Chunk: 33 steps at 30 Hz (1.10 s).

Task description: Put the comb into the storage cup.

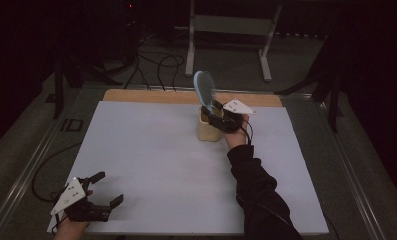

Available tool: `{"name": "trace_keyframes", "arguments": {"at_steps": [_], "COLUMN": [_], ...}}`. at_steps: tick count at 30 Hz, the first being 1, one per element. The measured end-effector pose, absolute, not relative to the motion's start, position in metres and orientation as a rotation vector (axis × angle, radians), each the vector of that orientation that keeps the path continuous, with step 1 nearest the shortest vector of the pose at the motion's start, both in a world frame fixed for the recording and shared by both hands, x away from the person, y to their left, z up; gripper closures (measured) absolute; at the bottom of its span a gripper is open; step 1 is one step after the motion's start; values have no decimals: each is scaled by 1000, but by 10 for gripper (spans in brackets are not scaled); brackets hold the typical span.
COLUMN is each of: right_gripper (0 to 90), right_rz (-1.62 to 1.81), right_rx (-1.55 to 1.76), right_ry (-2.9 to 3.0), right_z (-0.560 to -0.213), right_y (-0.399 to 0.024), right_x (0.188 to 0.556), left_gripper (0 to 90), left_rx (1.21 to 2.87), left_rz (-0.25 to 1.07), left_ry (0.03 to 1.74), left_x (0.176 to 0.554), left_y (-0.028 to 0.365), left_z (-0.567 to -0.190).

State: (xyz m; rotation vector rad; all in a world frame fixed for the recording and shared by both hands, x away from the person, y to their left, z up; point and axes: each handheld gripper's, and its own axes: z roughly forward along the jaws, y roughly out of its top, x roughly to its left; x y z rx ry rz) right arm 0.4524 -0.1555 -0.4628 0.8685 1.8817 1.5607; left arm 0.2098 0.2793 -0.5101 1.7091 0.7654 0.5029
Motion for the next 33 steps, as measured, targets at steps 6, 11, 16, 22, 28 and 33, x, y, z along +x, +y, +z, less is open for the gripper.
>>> {"name": "trace_keyframes", "arguments": {"at_steps": [6, 11, 16, 22, 28, 33], "right_gripper": [119, 92, 91, 91, 91, 91], "right_rz": [1597, 1597, 1606, 1613, 1617, 1608], "right_rx": [880, 882, 883, 869, 862, 852], "right_ry": [1859, 1894, 1905, 1926, 1947, 1965], "right_z": [-458, -455, -454, -449, -447, -443], "right_y": [-159, -162, -165, -168, -173, -176], "right_x": [451, 452, 452, 451, 449, 445], "left_gripper": [0, 0, 0, 0, 0, 0], "left_rx": [1711, 1712, 1712, 1711, 1715, 1716], "left_rz": [503, 504, 505, 505, 508, 511], "left_ry": [765, 765, 765, 765, 765, 766], "left_x": [211, 210, 211, 211, 210, 210], "left_y": [279, 279, 279, 278, 279, 279], "left_z": [-510, -510, -510, -510, -510, -509]}}
